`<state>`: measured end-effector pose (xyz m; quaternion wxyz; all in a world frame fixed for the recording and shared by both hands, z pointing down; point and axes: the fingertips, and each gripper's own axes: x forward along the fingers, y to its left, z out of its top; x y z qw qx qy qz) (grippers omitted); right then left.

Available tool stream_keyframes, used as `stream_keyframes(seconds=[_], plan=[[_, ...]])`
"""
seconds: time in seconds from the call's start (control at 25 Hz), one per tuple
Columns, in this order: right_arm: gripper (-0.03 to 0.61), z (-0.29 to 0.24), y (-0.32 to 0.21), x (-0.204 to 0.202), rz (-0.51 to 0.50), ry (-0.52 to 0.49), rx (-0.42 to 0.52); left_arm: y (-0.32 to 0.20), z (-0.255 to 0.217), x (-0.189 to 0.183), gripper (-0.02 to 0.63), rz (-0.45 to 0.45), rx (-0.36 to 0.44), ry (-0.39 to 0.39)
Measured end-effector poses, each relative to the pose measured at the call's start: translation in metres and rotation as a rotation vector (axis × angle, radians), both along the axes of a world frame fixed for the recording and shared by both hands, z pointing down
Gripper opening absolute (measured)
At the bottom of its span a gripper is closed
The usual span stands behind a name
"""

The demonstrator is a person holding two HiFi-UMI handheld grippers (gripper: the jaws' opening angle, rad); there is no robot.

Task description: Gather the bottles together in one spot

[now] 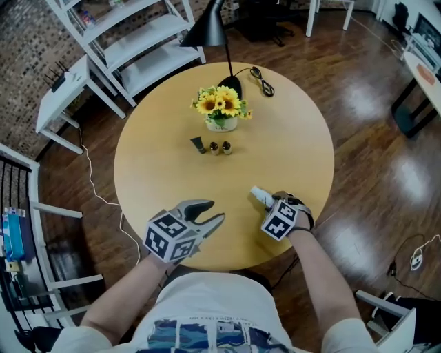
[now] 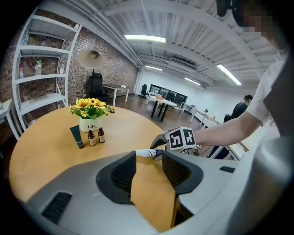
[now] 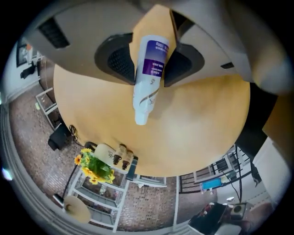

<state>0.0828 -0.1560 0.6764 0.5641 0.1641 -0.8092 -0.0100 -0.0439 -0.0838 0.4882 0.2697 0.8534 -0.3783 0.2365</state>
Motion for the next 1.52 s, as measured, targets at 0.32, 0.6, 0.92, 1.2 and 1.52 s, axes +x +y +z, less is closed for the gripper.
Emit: stream_keyframes(seconds=[0.32, 0.6, 0.92, 1.2, 1.52], plan=[[0.193, -0.015, 0.001, -0.008, 0.064, -0.198, -0.063, -0.004, 0.005, -0.012, 0.161, -0.015, -0.009, -0.004], [0.193, -0.121, 0.018, -0.04, 0.191, -0.778, -0.065, -0.026, -0.008, 0.003, 0.176, -0.008, -0.035, 0.156], [0.193, -0.19, 0.045, -0.05, 0.174, -1.046, -0.003, -0.068, -0.036, 0.037, 0.201, -0.022, -0.097, 0.401], [0.195, -0.185, 0.055, -0.039, 0.185, -1.007, 0.04, -0.065, -0.035, 0.071, 0.146, 0.069, -0.092, 0.369], [0.226, -0.173, 0.041, -0.019, 0.241, -0.939, 0.087, -0.077, -0.044, 0.095, 0.126, 0.155, 0.029, 0.192]])
